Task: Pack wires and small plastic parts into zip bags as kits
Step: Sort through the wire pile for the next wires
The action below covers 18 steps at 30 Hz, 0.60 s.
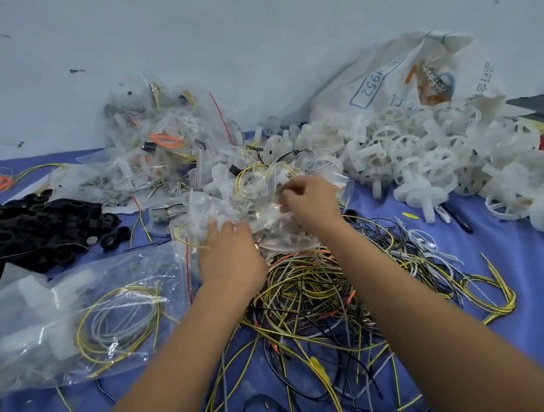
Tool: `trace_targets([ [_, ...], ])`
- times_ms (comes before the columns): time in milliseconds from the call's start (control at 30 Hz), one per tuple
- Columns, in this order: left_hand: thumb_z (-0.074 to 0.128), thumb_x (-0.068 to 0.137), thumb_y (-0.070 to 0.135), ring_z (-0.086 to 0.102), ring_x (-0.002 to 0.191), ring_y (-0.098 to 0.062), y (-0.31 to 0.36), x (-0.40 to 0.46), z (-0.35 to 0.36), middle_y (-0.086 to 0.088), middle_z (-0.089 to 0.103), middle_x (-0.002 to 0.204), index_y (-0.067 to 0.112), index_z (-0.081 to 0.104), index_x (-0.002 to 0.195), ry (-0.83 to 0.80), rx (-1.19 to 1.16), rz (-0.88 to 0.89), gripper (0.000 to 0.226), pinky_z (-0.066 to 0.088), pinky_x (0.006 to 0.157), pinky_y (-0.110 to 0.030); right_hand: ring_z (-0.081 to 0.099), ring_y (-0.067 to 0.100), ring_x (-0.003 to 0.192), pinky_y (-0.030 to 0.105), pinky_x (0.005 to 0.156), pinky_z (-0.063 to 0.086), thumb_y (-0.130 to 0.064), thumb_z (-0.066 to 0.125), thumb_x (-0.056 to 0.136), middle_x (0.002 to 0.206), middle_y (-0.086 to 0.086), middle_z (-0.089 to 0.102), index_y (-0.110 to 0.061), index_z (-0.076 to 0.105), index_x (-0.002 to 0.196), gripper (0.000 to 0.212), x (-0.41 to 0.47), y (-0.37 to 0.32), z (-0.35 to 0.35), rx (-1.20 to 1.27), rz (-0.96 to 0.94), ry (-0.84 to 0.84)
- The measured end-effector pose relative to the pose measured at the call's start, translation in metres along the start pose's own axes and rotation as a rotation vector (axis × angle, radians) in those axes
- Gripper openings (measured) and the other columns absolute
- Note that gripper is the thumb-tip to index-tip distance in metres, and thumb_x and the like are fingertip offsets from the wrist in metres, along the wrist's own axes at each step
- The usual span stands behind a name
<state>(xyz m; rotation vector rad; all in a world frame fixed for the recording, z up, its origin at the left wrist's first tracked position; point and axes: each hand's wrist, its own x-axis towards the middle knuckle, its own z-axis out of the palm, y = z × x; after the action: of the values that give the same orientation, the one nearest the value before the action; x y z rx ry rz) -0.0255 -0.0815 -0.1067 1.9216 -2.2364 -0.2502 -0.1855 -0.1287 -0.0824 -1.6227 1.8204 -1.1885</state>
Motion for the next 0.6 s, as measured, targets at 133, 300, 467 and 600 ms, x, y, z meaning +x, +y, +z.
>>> trace_targets([
  [133,0.046,0.1,0.02,0.012,0.156,-0.038,-0.002,0.007,0.006,-0.013,0.035,0.161,0.015,0.033,0.156,-0.001,0.006,0.034,0.058,0.025,0.122,-0.05,0.068,0.018,0.076,0.033,0.074,0.057,-0.013,0.059,0.09,0.087,0.002,0.077,-0.017,0.079,0.092,0.021,0.018,0.006,-0.004,-0.267,-0.021,0.386],
  [300,0.049,0.099,0.015,0.009,0.157,-0.035,-0.002,0.018,0.006,-0.012,0.029,0.165,0.015,0.028,0.159,-0.014,-0.004,0.031,0.063,0.028,0.122,-0.051,0.066,0.024,0.087,0.032,0.074,0.053,-0.02,0.066,0.09,0.093,0.006,0.073,-0.014,0.075,0.096,0.013,0.024,0.005,0.002,-0.386,-0.032,0.223],
  [467,0.053,0.099,0.014,0.005,0.157,-0.036,0.003,0.015,0.0,-0.015,0.026,0.165,0.01,0.027,0.158,-0.051,-0.028,0.032,0.065,0.022,0.125,-0.05,0.055,0.029,0.102,0.04,0.088,0.046,-0.025,0.073,0.089,0.099,0.006,0.066,-0.017,0.073,0.107,0.02,0.009,0.001,0.019,-0.515,-0.418,0.081],
  [600,0.056,0.099,0.017,0.028,0.148,-0.041,0.002,0.0,-0.017,-0.021,0.043,0.149,0.004,0.044,0.147,-0.121,0.005,0.121,0.051,0.034,0.117,-0.044,0.047,0.027,0.119,0.041,0.1,0.042,-0.025,0.068,0.093,0.121,0.002,0.063,-0.023,0.069,0.125,0.032,0.01,-0.011,0.032,-0.55,-0.504,-0.19],
])
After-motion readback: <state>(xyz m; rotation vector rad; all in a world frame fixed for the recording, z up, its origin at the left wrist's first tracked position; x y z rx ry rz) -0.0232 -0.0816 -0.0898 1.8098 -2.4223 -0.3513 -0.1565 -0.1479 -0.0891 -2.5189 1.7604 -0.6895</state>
